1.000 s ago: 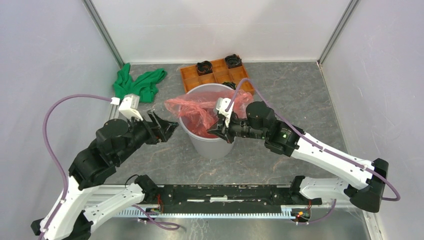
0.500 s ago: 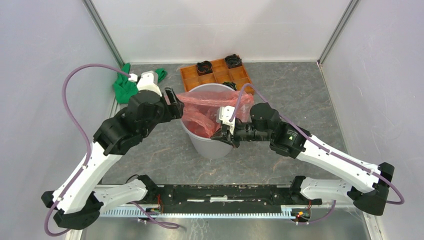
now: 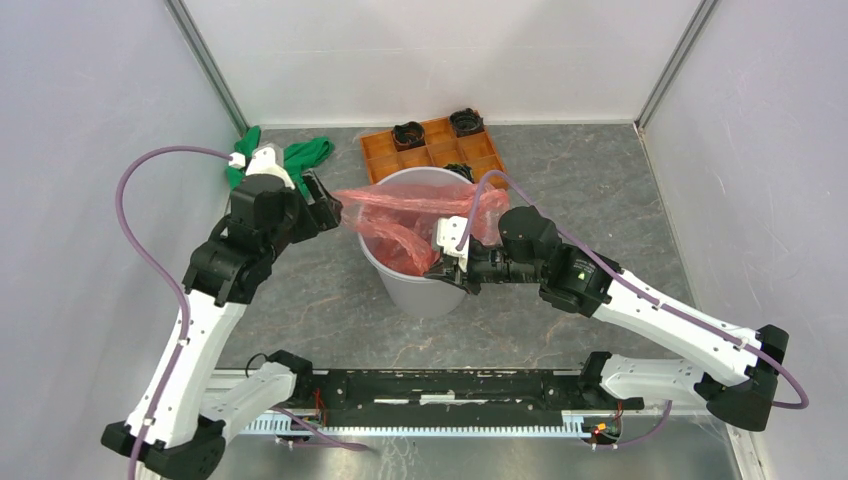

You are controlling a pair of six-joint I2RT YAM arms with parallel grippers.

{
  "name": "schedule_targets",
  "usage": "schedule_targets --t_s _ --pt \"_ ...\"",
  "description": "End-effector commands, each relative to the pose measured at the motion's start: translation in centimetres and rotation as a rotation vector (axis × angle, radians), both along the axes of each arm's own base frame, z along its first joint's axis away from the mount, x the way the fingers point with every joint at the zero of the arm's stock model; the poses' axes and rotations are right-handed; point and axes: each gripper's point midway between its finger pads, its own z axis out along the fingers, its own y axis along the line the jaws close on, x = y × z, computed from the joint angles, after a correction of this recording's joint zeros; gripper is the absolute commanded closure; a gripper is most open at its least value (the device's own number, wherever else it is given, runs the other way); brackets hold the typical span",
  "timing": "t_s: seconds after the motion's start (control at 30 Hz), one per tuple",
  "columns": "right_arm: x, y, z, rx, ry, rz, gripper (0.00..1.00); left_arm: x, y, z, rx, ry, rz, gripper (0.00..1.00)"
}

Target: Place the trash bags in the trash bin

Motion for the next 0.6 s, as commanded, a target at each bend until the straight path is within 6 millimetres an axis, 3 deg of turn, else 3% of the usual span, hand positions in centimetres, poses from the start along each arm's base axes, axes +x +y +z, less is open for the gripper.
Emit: schedule_targets --t_s 0.0,0.23,0.37,0.57 --pt "-0.2 0.3 1.3 0.042 -0.043 0.03 0.93 1.4 -1.9 0.7 -0.107 -0.055 -0.159 0.18" --pt "-0.1 0.5 1.0 0.029 -0.045 0.035 0.88 2.6 -3.4 1.3 -0.18 -0.088 -0.225 0.37" --pt "2.5 0.6 2.7 0.033 -0.065 -0.096 0.71 3.2 -3.8 0.4 -0.199 -0.079 -0.235 0.47" --pt "5.7 0.8 4.8 0.038 -0.104 -0.275 0.29 3.7 -3.9 0.3 -0.207 -0.079 -0.228 0.65"
